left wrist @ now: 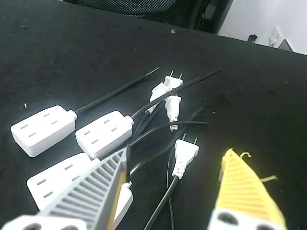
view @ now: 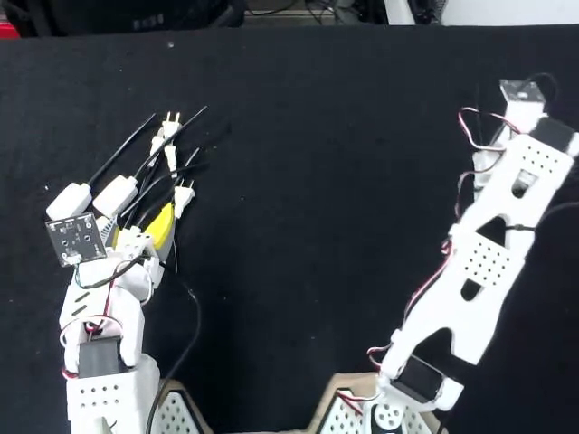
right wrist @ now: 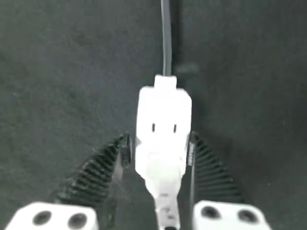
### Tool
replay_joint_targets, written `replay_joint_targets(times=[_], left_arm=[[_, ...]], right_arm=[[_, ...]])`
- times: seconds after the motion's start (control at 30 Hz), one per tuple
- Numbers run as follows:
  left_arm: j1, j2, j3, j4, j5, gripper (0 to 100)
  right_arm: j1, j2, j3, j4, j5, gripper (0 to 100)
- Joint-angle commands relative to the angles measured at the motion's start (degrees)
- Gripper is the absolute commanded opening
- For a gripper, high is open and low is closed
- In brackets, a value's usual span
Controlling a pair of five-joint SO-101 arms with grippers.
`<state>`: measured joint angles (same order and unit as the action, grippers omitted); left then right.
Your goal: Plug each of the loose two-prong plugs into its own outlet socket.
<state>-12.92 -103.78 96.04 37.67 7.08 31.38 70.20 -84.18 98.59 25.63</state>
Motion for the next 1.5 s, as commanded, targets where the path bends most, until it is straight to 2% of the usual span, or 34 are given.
replay_joint_targets(times=[0.0, 0.07, 0.27, 0.47, 0.57, 0.77, 1.0, 1.13, 1.27, 1.33, 1.47], left_arm=[[0.5, -0.6, 1.0, -1.2, -0.6, 31], [0.5, -0.6, 1.0, -1.2, -0.6, 31], [0.5, -0.6, 1.0, -1.2, -0.6, 31], [0.5, -0.6, 1.0, -1.2, -0.4, 31], [0.5, -0.6, 0.9, -0.8, -0.3, 31], [0.4, -0.6, 0.7, -0.8, -0.6, 31], [-0.1, -0.6, 0.4, -0.7, -0.7, 31], [-0.1, -0.6, -0.3, 0.4, -0.8, 31], [0.0, -0.6, -4.8, 7.4, -2.6, 31], [0.0, -0.6, -7.4, 9.9, -3.3, 31], [-0.1, -0.2, -12.2, 11.9, -9.7, 31]], right_arm=[[-2.9, -2.6, -7.5, -0.8, -0.4, 16.3], [-3.5, -2.6, -11.6, -0.9, -0.4, 16.3], [-4.9, -10.0, -11.6, -0.5, -0.5, 16.3], [-7.5, -23.3, -8.9, 2.7, -5.5, 15.9], [-8.0, -30.4, -2.4, 2.8, -8.4, 15.9], [-14.9, -53.8, 28.7, 2.6, -10.5, 15.9], [-28.6, -78.7, 68.6, -3.9, -10.9, 15.9], [-36.4, -88.2, 91.8, -13.1, -10.9, 16.0], [-40.7, -97.3, 111.7, -24.9, -11.0, 15.9], [-42.7, -100.7, 120.4, -31.2, -13.5, 15.9], [-45.5, -104.0, 136.6, -46.9, -18.9, 15.9]])
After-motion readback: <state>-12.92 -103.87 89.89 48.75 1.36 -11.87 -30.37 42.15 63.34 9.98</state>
